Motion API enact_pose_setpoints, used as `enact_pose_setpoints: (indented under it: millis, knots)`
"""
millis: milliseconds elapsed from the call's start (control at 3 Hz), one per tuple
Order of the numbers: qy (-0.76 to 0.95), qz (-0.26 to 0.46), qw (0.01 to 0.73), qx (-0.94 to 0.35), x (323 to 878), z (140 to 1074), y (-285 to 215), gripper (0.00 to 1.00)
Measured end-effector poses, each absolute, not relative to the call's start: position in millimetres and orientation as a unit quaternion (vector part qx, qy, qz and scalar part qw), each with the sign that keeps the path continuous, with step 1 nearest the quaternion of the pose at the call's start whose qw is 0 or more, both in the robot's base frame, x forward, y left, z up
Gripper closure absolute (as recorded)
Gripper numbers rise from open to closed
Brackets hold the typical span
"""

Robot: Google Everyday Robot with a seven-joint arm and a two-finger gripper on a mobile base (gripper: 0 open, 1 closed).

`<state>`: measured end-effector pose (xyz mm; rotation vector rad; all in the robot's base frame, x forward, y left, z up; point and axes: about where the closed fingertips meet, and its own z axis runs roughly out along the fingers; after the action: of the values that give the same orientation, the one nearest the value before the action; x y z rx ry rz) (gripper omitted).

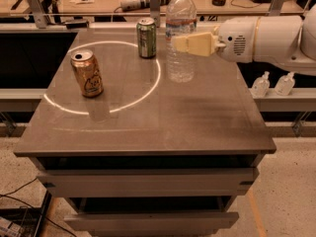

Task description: Place water bottle upright

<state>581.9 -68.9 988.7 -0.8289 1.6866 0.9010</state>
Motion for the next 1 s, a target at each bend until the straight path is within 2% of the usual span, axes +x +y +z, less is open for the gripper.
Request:
enact_pose_setpoints:
  millis: [1000]
  knots:
    - [0.682,0.292,0.590,-0.319,554.3,946.5,-73.1,1.00]
